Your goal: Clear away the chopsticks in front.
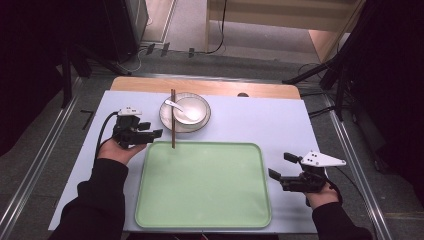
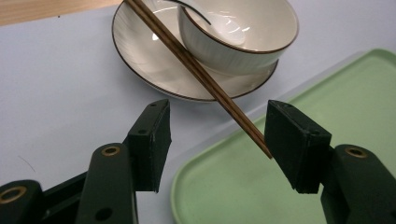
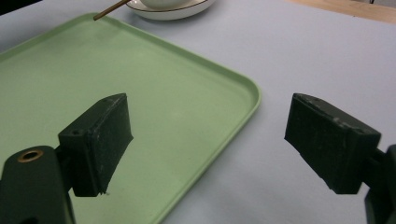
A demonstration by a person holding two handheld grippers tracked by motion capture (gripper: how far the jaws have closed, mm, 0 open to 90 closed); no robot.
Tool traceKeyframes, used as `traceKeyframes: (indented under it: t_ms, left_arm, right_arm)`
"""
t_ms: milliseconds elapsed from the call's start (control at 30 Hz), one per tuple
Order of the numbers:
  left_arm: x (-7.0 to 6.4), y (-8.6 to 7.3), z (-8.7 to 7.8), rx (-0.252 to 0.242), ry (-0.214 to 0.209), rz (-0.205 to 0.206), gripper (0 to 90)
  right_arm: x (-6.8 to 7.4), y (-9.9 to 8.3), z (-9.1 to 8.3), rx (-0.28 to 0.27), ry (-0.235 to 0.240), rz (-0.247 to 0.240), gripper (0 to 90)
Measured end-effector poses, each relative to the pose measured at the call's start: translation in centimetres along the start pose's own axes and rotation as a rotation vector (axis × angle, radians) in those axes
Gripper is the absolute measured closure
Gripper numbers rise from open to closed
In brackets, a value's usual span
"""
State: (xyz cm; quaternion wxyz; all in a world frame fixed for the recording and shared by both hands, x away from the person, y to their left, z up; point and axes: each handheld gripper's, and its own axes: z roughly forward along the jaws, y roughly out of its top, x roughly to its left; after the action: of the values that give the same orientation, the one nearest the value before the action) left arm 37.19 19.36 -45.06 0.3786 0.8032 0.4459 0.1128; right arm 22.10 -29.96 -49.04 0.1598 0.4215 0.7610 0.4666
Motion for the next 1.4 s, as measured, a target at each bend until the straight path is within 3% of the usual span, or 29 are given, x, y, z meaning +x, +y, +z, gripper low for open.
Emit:
traceKeyframes:
  t_ms: [100, 233, 533, 1033, 1400]
  left_arm:
    - [-0.3, 0.8, 0.8, 0.019, 0.016, -0.025, 46.4]
    - [-0.6, 1.5, 2.3, 0.059, 0.048, 0.000, 49.6]
    - [0.1, 1.7, 4.8, 0.077, 0.050, -0.076, 53.3]
    - [-0.7, 1.8, 6.6, 0.095, 0.073, -0.032, 57.0]
    - [-0.3, 1.8, 7.1, 0.077, 0.083, -0.037, 66.3]
  right_arm:
    - [0.0, 0.0, 0.1, 0.005, -0.001, -0.004, 15.2]
    - [0.0, 0.0, 0.1, 0.003, 0.002, -0.002, 15.2]
    - [0.0, 0.0, 0.1, 0.014, 0.003, -0.005, 15.3]
    - [0.1, -0.1, 0.1, 0.023, 0.006, -0.008, 15.2]
    - [0.2, 0.0, 0.3, 0.027, 0.016, -0.012, 15.2]
